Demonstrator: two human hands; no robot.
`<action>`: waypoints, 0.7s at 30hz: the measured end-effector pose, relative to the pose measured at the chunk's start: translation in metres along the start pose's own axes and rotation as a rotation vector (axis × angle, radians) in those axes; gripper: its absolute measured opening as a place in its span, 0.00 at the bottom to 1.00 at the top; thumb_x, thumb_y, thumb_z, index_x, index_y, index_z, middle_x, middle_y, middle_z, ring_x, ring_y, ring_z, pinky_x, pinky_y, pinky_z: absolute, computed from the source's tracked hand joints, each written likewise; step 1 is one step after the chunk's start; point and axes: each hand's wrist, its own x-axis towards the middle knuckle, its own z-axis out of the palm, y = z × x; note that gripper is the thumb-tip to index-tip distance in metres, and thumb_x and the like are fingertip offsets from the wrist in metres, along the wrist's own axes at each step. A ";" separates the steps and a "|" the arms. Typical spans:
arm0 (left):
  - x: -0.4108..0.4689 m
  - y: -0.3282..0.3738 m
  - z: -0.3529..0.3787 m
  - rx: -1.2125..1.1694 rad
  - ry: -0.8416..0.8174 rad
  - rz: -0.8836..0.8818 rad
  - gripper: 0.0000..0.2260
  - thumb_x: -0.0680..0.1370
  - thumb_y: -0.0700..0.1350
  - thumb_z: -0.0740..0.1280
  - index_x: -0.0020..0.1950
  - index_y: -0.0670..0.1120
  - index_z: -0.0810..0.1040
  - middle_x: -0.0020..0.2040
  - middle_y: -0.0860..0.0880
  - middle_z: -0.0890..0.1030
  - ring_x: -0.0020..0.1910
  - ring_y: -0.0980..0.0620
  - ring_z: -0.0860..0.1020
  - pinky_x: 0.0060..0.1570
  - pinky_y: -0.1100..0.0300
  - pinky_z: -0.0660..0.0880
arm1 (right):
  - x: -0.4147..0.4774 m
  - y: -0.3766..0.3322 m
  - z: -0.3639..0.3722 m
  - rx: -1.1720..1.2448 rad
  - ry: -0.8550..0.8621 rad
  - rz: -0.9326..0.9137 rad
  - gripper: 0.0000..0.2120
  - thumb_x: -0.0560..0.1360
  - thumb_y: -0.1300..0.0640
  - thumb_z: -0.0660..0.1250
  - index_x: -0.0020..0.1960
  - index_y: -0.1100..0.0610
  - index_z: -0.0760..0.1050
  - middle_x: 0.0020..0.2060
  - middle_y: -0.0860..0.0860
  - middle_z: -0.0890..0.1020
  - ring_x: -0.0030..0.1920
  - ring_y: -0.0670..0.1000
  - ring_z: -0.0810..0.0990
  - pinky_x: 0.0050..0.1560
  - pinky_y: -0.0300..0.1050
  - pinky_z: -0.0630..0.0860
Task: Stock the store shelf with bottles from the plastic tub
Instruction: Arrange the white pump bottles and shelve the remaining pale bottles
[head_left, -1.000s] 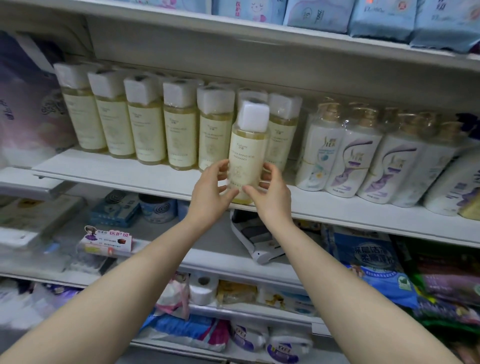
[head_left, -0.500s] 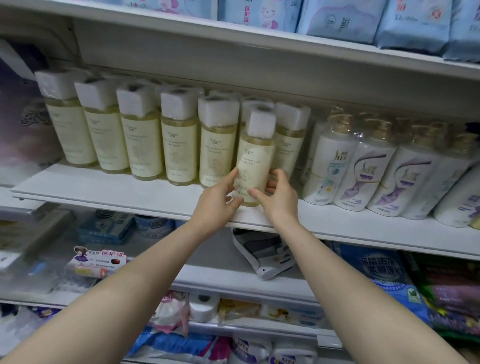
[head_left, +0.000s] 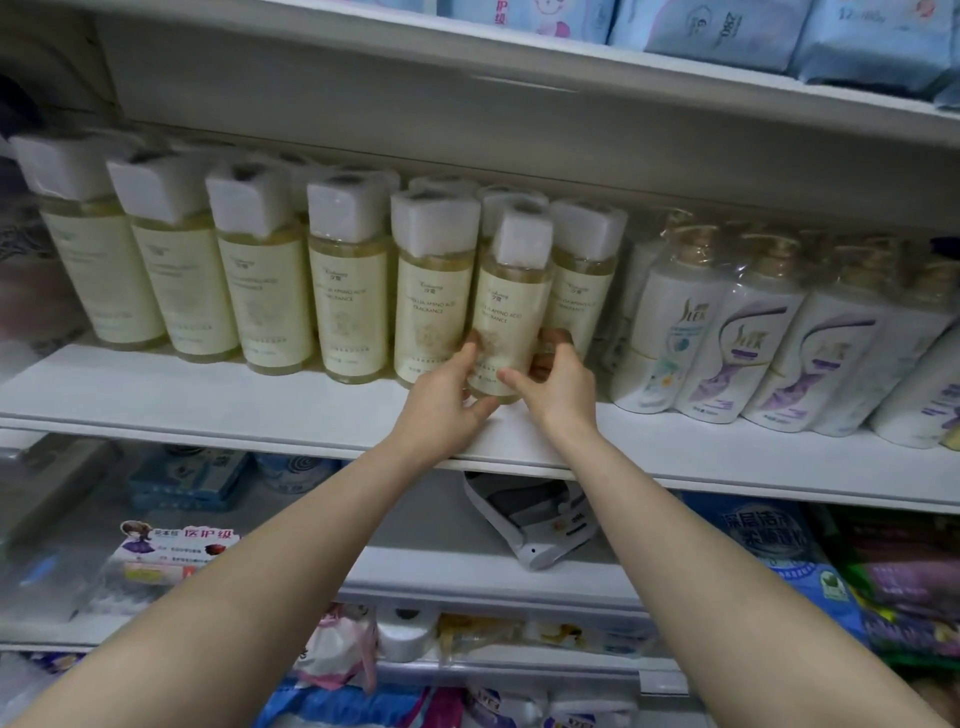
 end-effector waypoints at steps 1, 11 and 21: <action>0.000 0.001 0.000 0.000 -0.002 -0.004 0.30 0.76 0.46 0.71 0.76 0.47 0.65 0.64 0.51 0.79 0.57 0.51 0.79 0.60 0.54 0.76 | 0.000 0.000 0.000 -0.001 0.000 0.002 0.31 0.70 0.54 0.79 0.69 0.55 0.71 0.52 0.50 0.82 0.51 0.49 0.80 0.54 0.40 0.75; -0.010 0.011 0.007 -0.053 -0.001 -0.082 0.34 0.77 0.44 0.70 0.80 0.45 0.58 0.73 0.50 0.70 0.67 0.51 0.74 0.67 0.55 0.72 | -0.006 0.000 -0.003 -0.033 -0.027 0.016 0.30 0.73 0.54 0.76 0.71 0.54 0.69 0.60 0.54 0.81 0.60 0.54 0.79 0.62 0.46 0.75; -0.041 0.058 0.041 -0.102 0.249 -0.119 0.23 0.78 0.40 0.69 0.73 0.45 0.71 0.67 0.49 0.77 0.63 0.52 0.76 0.63 0.59 0.74 | -0.036 0.021 -0.059 0.059 -0.093 -0.157 0.21 0.75 0.62 0.72 0.67 0.55 0.75 0.59 0.49 0.81 0.56 0.48 0.79 0.61 0.46 0.77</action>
